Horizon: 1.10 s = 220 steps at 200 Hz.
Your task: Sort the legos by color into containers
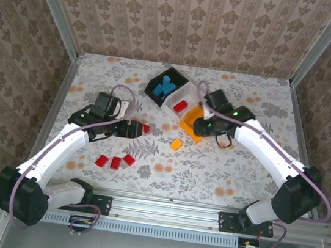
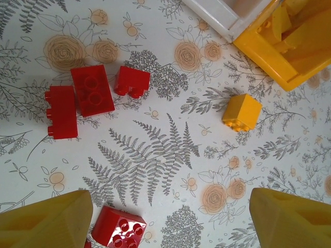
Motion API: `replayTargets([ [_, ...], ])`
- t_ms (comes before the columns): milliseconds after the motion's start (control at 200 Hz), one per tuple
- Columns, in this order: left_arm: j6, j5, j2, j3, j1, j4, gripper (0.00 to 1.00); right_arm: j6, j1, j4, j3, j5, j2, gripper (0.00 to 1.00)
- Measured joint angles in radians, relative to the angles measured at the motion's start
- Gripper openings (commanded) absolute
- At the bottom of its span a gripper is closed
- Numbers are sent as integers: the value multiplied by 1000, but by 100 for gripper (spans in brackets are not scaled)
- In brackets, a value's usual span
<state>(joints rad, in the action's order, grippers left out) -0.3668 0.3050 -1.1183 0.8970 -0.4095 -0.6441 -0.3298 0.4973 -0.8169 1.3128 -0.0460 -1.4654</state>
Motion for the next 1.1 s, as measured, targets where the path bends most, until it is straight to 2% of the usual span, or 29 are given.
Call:
replayTargets([
  [170,0,3,-1,0,-2,2,81,-148,-119,41,54,-10,-41,33],
  [425,0,-17,-1,0,-66,-2,81,-326,-153,174,79,-1,-250,32],
  [560,0,-24,-1,-2,-101,-5,81,-363,-161,215,116,20,-352,43],
  [715,0,-43,-1,-2,-121,-14,82,-359,-167,236,156,40,-406,63],
  [935,0,-47,-1,-2,-122,-13,83,-349,-167,243,162,54,-399,67],
  [1100,0,-47,-1,-2,-122,-12,84,-249,-128,226,161,41,-307,77],
])
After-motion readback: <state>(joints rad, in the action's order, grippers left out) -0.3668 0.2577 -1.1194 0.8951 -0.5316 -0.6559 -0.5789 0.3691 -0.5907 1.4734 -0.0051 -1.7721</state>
